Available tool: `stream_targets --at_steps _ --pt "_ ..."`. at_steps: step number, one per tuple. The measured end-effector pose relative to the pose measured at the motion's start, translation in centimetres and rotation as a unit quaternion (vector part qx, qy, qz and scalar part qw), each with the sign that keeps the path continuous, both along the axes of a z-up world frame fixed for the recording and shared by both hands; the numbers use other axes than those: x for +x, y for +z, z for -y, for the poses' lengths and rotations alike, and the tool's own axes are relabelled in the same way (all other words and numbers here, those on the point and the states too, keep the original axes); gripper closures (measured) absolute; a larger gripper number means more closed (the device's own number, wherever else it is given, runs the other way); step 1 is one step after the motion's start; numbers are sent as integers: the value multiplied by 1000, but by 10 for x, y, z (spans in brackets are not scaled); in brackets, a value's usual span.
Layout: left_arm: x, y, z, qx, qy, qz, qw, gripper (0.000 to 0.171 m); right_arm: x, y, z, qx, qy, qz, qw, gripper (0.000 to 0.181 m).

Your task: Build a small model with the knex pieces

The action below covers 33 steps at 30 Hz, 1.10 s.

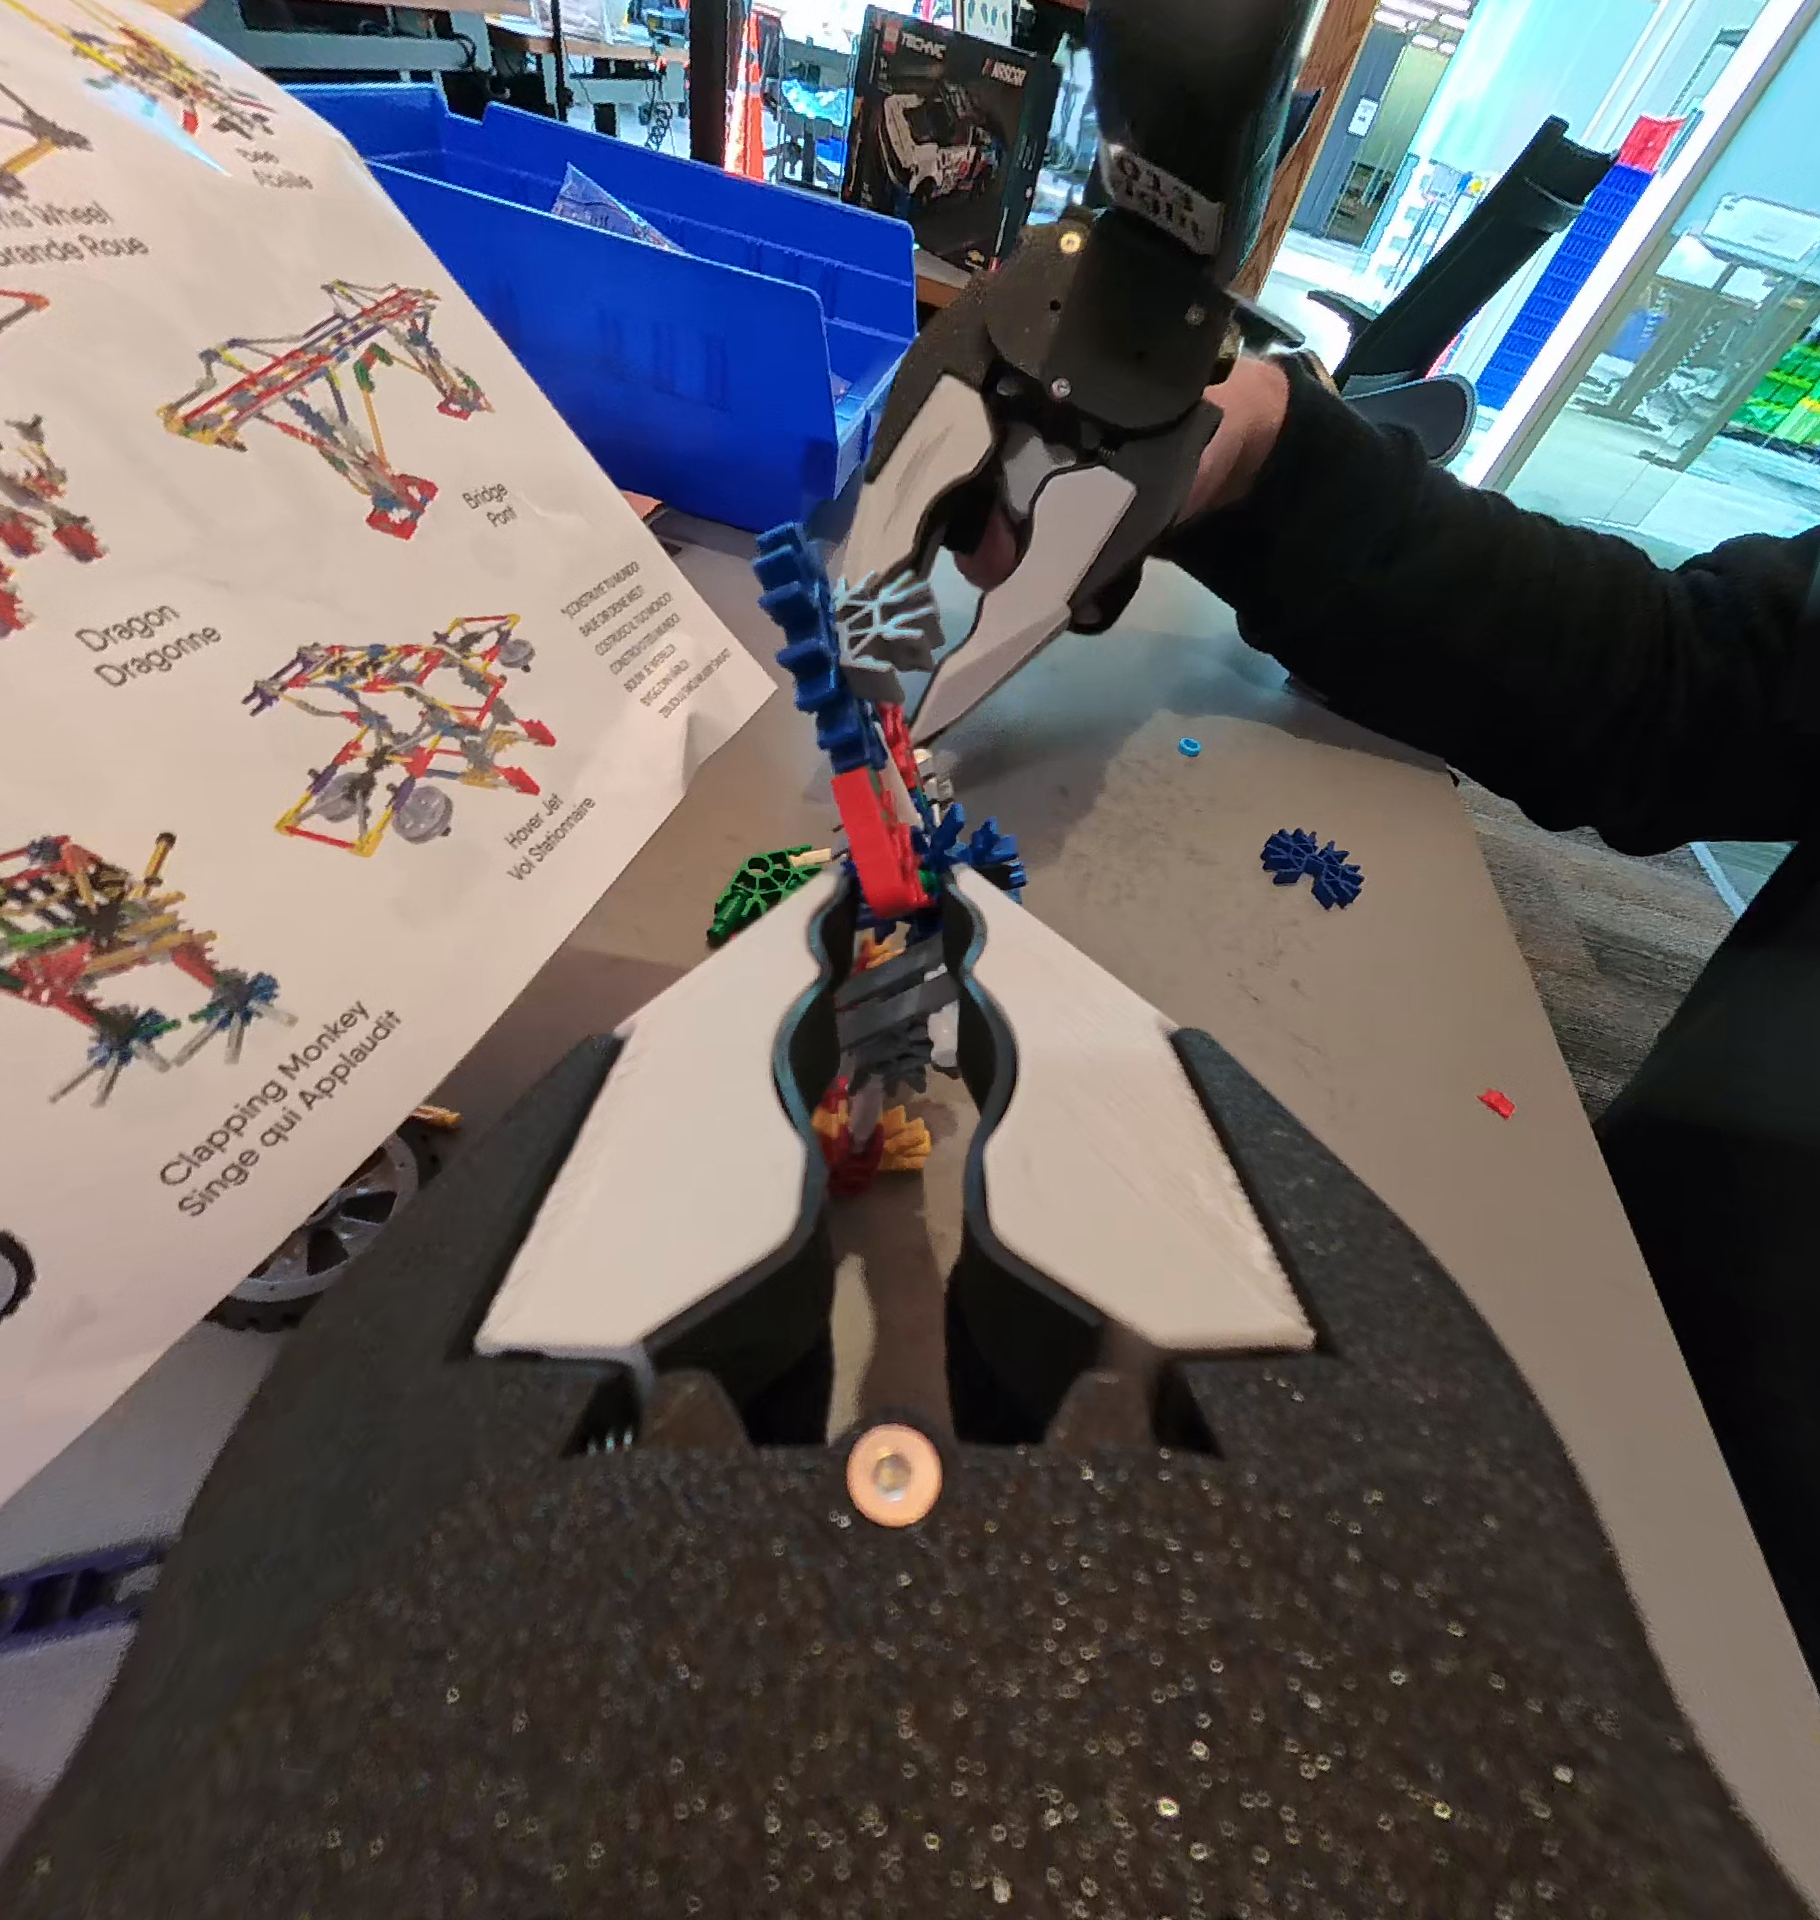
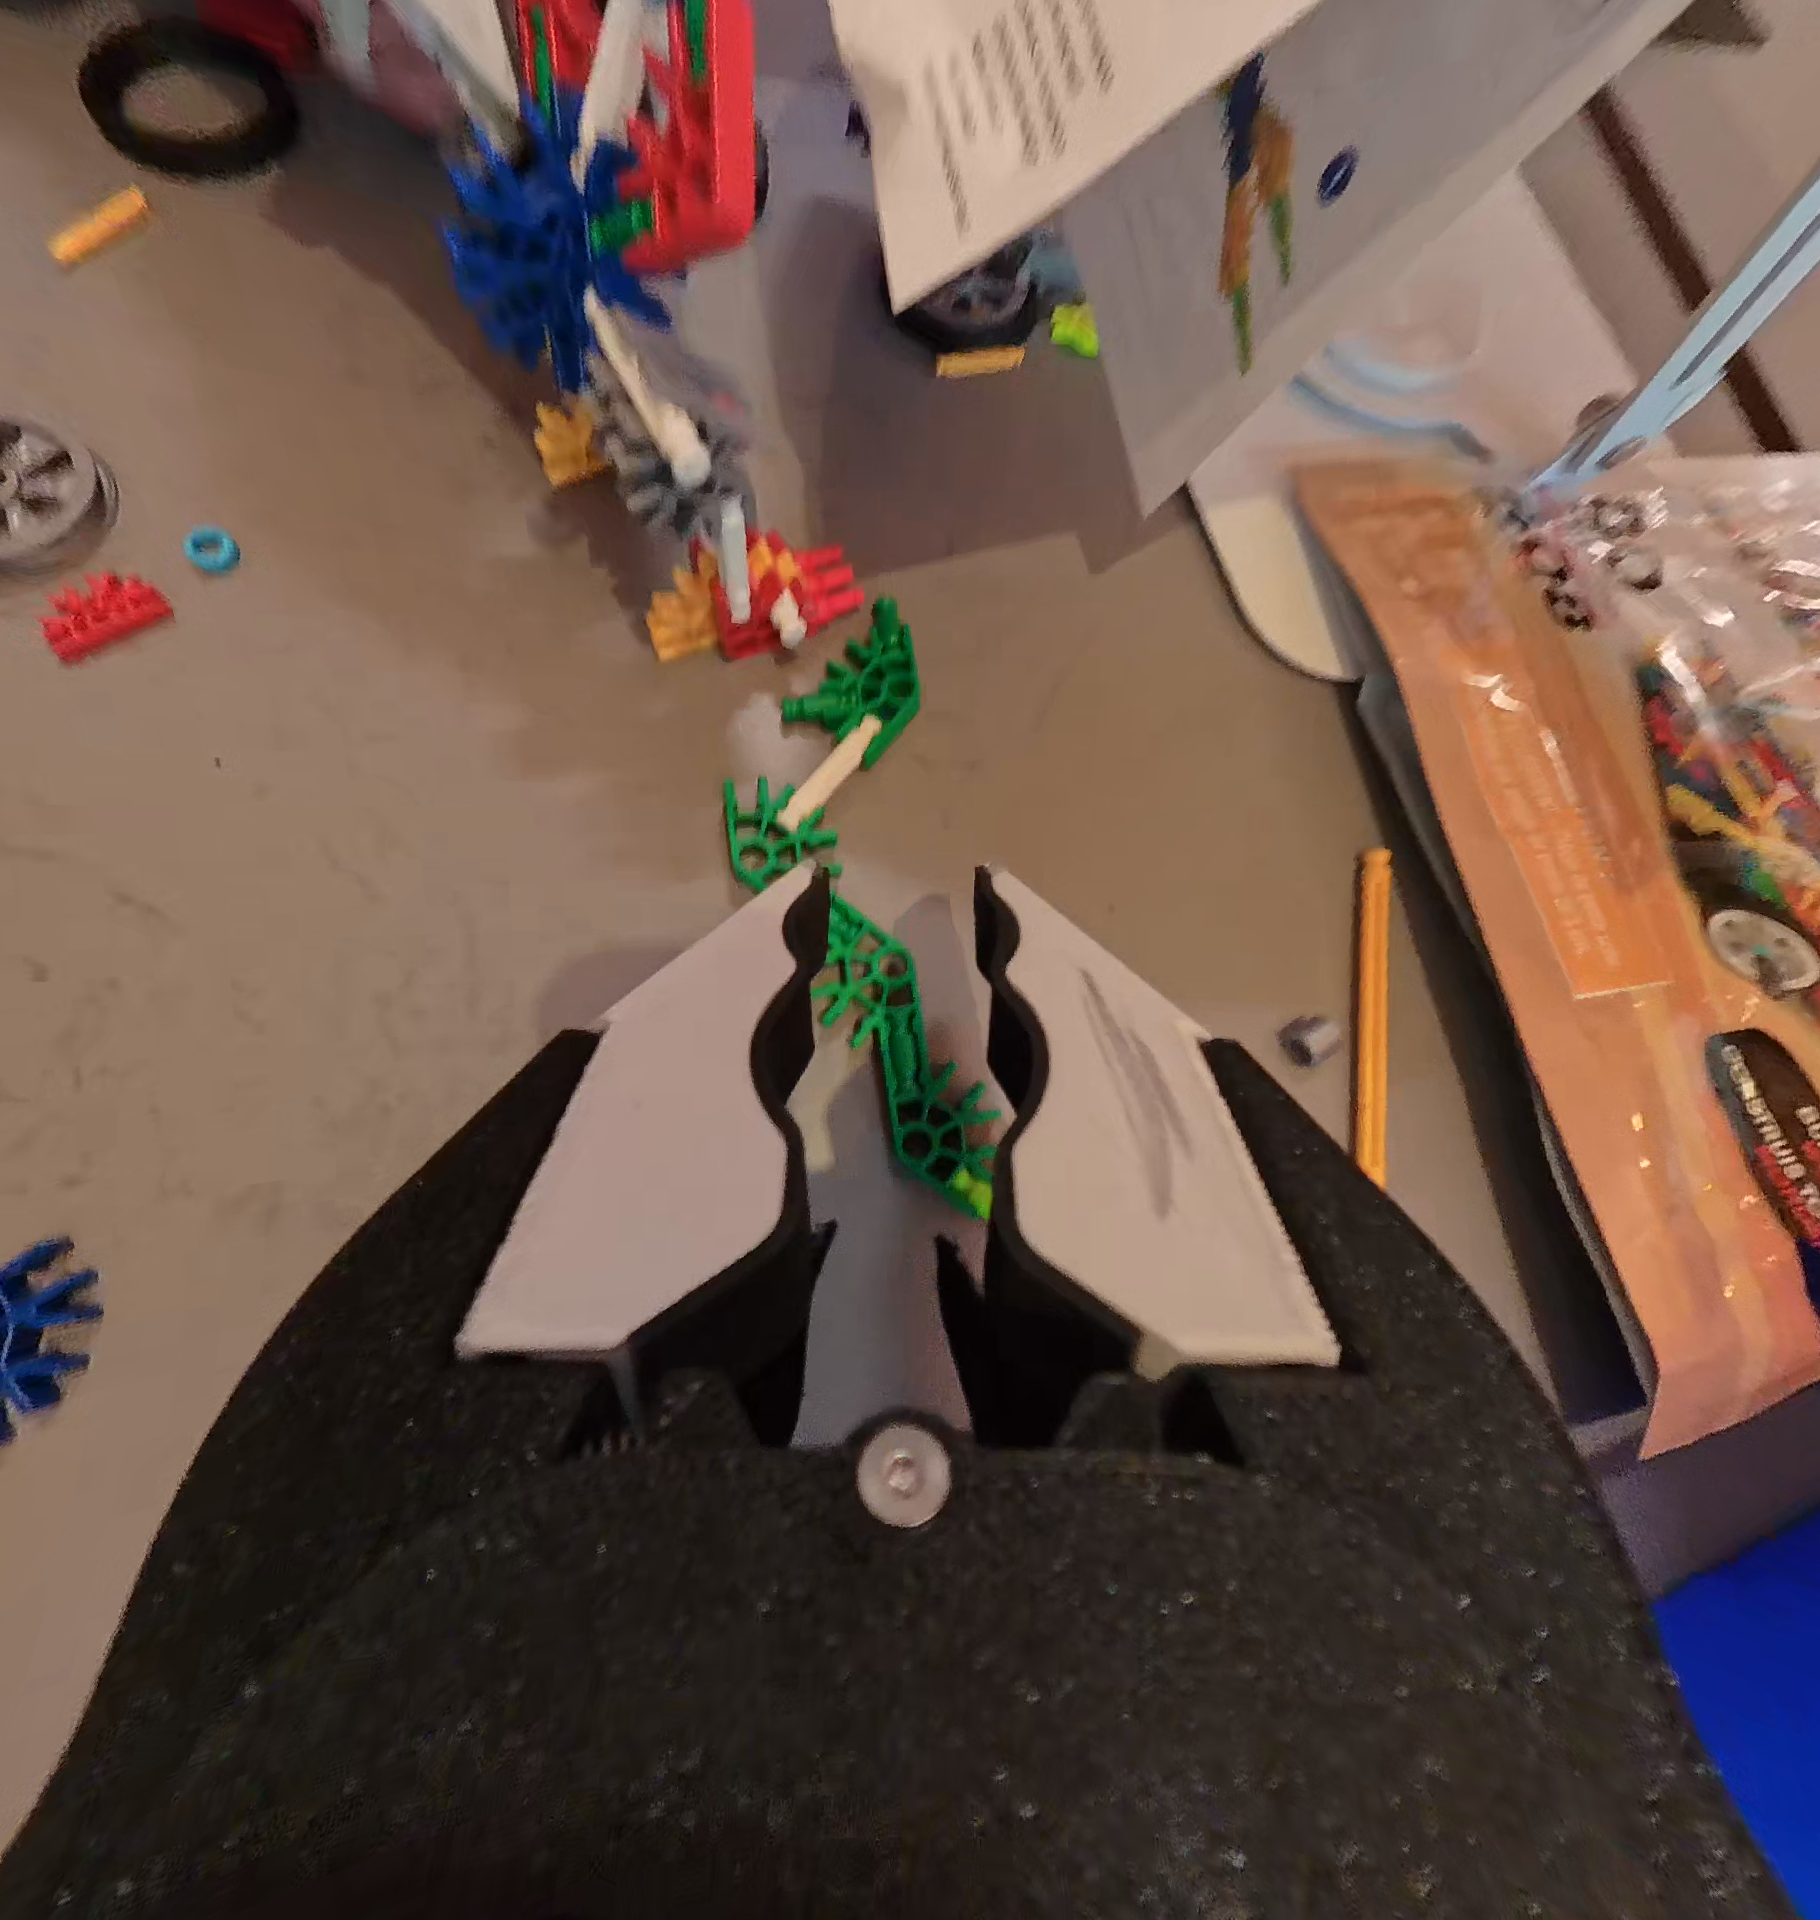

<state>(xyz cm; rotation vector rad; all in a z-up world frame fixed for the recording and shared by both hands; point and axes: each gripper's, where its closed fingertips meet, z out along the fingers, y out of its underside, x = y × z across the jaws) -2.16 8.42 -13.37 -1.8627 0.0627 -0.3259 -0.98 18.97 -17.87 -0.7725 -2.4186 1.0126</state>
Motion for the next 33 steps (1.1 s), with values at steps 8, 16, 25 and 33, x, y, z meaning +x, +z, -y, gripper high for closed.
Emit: stream_targets --at_steps 8,16,25,33 --pt "32 1 -13 11 -59 4 998 168 14 15 64 -99 81 -8 992 152" --pt "37 6 -15 24 -67 5 997 167 12 7 70 -72 97 -33 992 153" --pt "40 3 -16 32 -58 -110 992 166 20 2 71 -102 95 38 990 154" --pt "38 1 -16 20 -55 -81 995 165 16 3 69 -86 88 17 992 154"
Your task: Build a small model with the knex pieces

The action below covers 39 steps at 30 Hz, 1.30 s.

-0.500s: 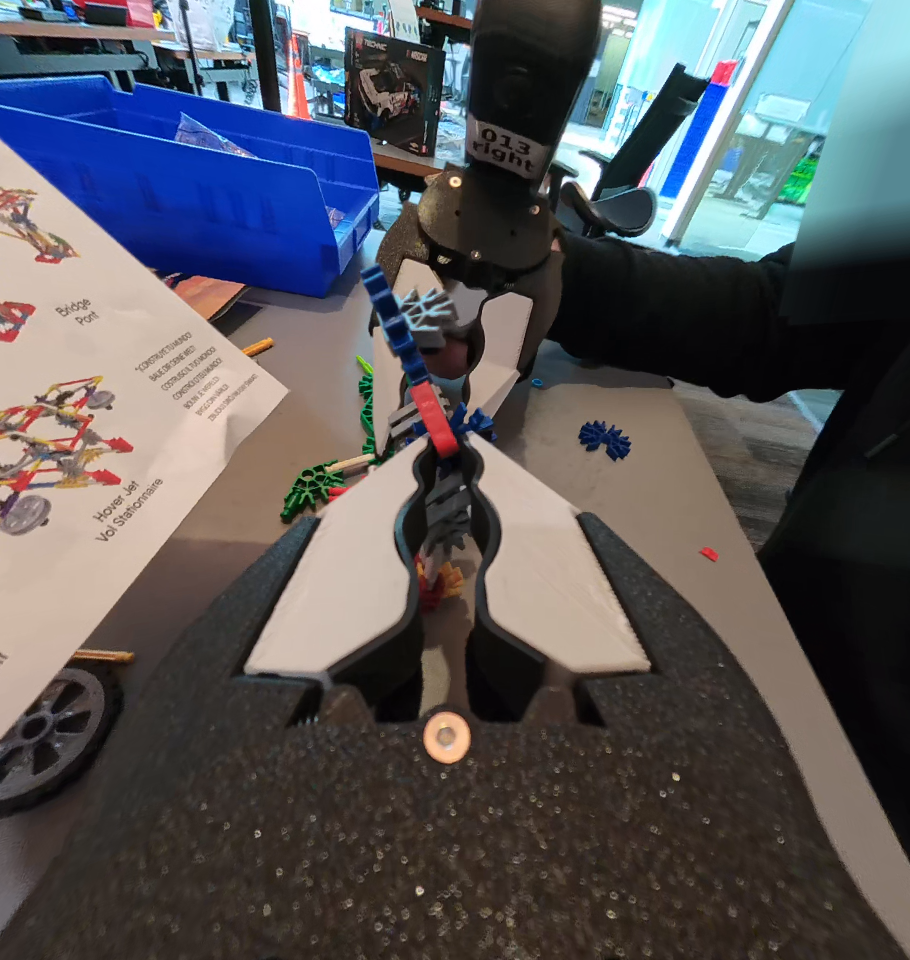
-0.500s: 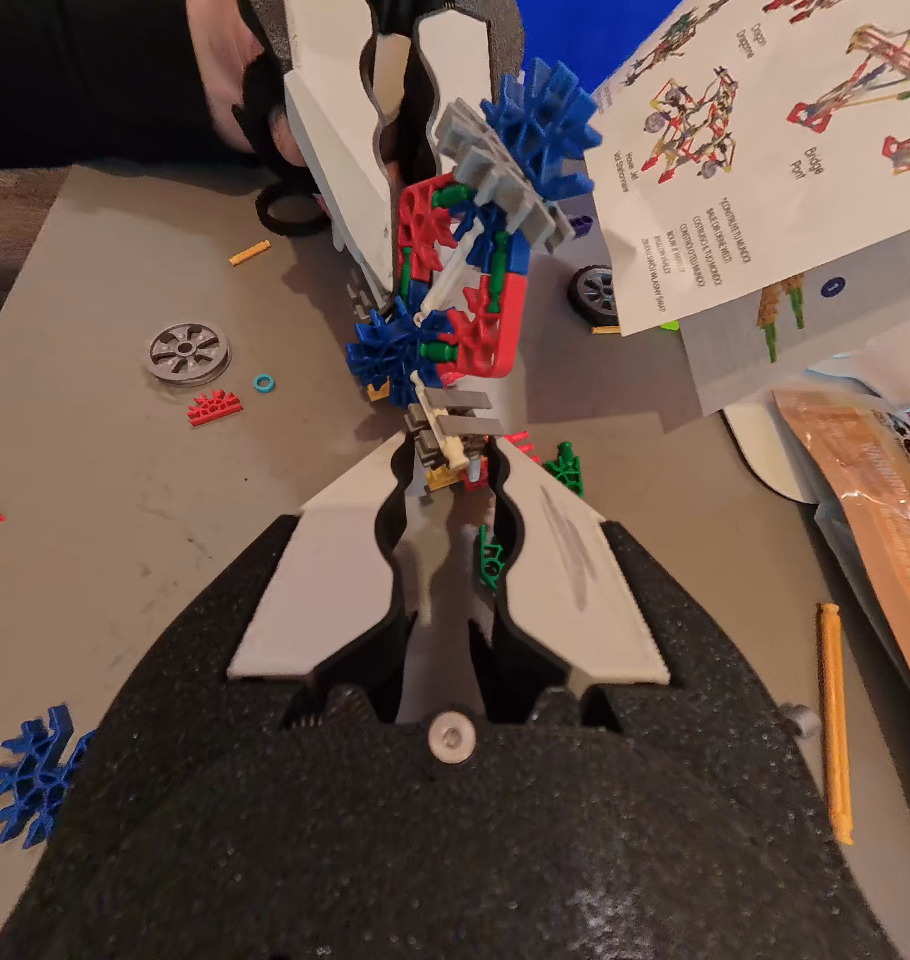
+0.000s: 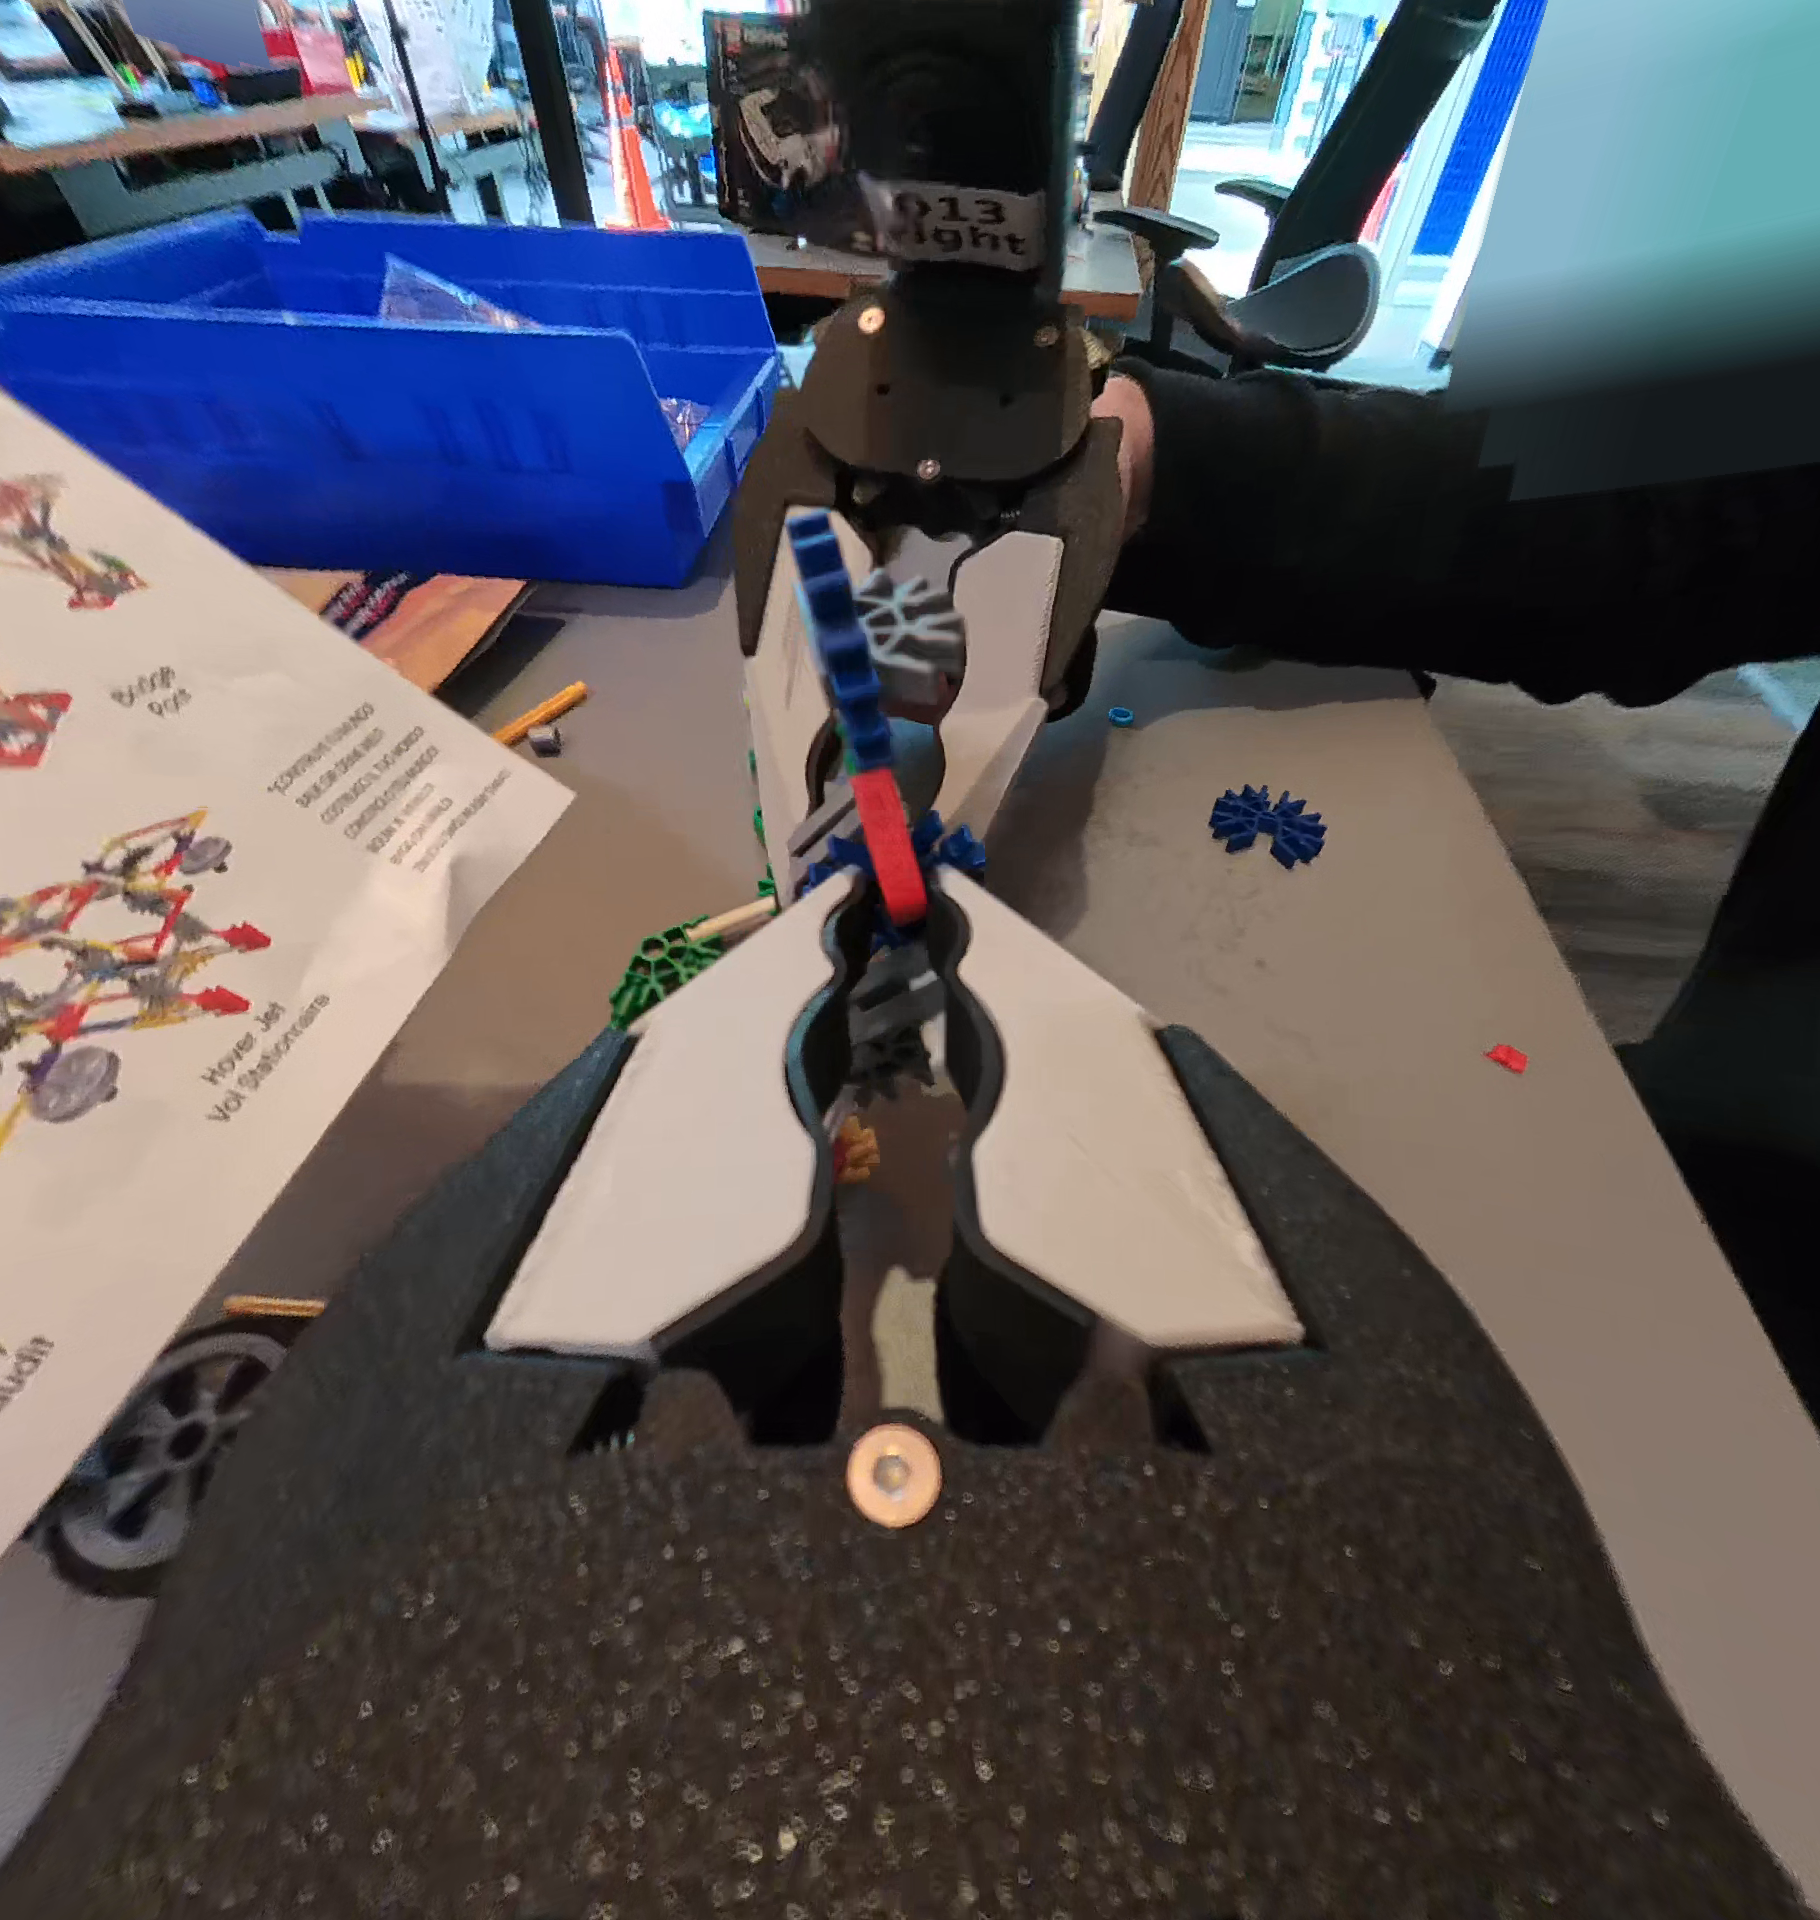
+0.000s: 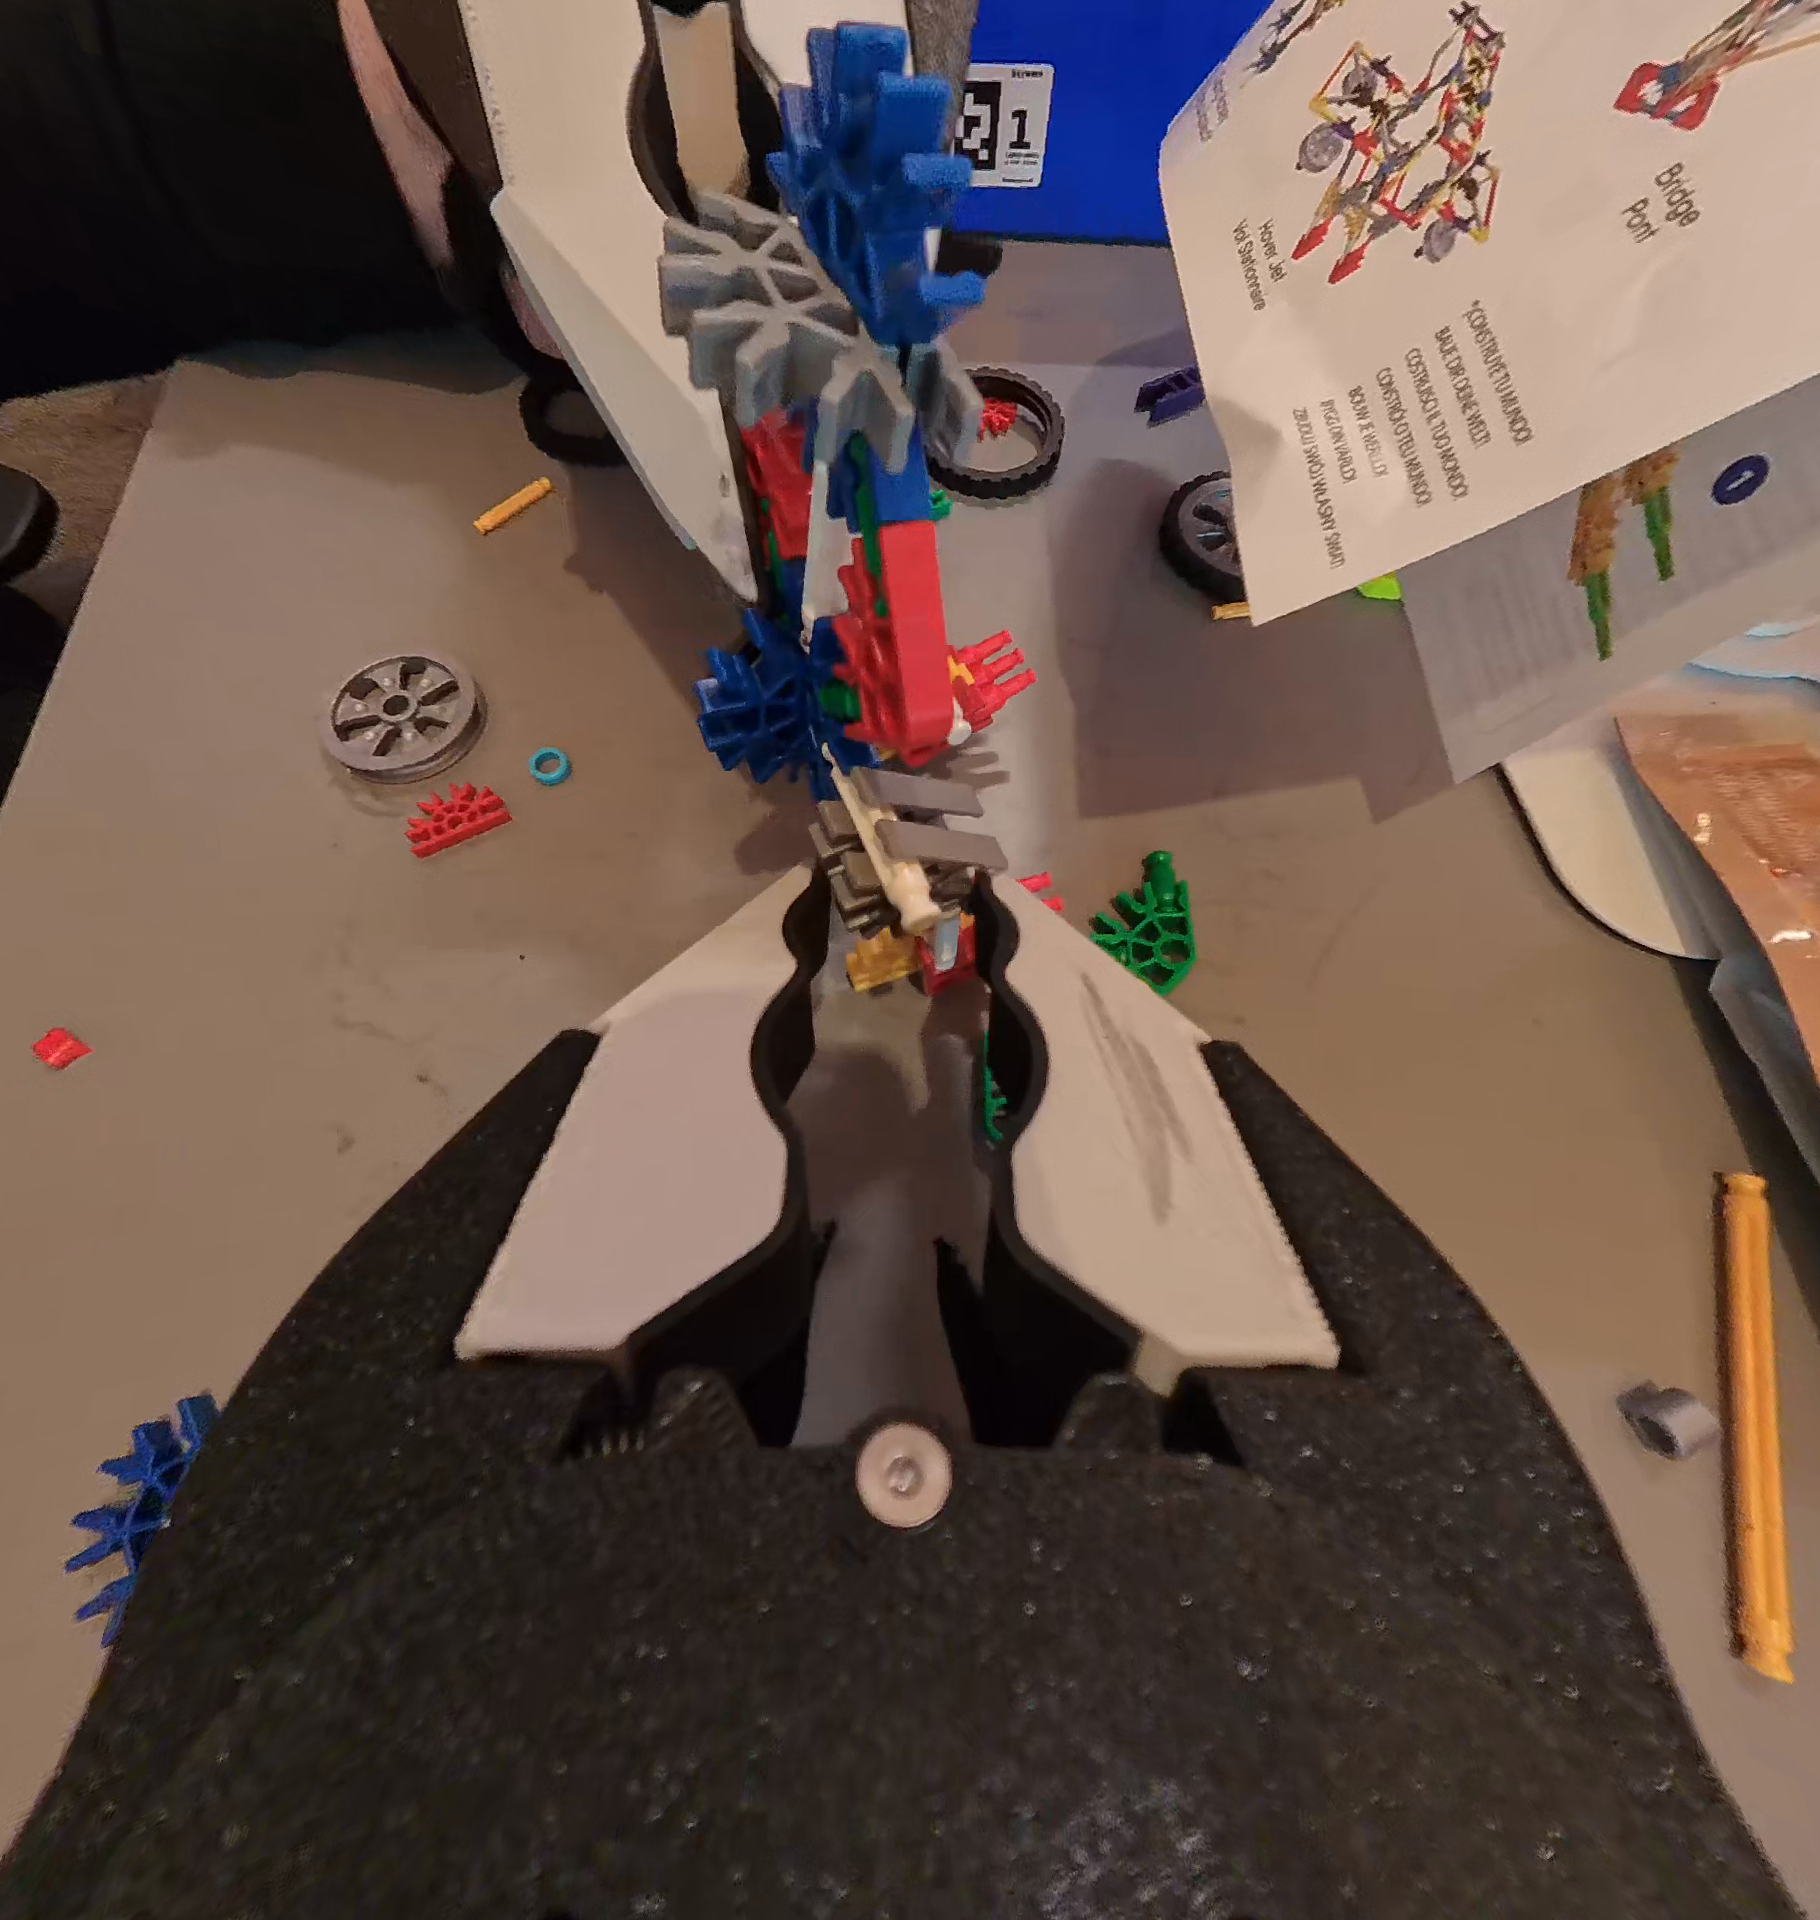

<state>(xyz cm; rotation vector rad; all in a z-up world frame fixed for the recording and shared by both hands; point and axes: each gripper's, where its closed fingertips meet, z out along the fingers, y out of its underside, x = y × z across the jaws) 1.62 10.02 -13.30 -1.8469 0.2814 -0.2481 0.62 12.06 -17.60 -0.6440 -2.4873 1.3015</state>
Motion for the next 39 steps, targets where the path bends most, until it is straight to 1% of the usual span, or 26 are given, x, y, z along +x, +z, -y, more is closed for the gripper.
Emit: stream_targets --at_steps 1,5,7,19,20,22,25,28,30,32,36,39 --pt "-1 -3 0 -9 2 6 1000 157 0 1 0 2 0 -5 1000 154" --pt "-4 -11 3 -34 8 -19 999 145 -2 0 -2 10 -4 -11 1000 155" --pt "-6 -15 5 -46 14 -28 998 146 -3 -1 -3 12 -7 -11 1000 155" --pt "-9 -13 5 -52 20 22 998 148 -5 -2 -4 28 -9 -35 999 157" --pt "-9 -14 5 -51 19 13 998 147 -6 -2 -4 29 -9 -36 999 157" --pt "-7 -13 8 -50 17 -9 999 136 -6 -2 -3 30 -9 -37 999 157" --pt "-12 -20 13 -61 32 -78 995 130 -6 -2 -3 28 -9 -37 999 157" --pt "-15 -32 14 -80 40 -133 987 132 -6 -2 -3 22 -8 -36 999 157" --pt "-14 -37 12 -86 38 -147 985 135 -7 -2 -3 18 -8 -34 999 157" --pt "-16 -38 11 -86 41 -142 985 142 -7 -2 -3 19 -8 -35 999 157" --pt "-16 -38 10 -84 40 -124 988 143 -8 -2 -3 26 -10 -42 999 157" --pt "-14 -38 10 -87 35 -97 991 143 -8 -2 -4 27 -11 -46 999 157"
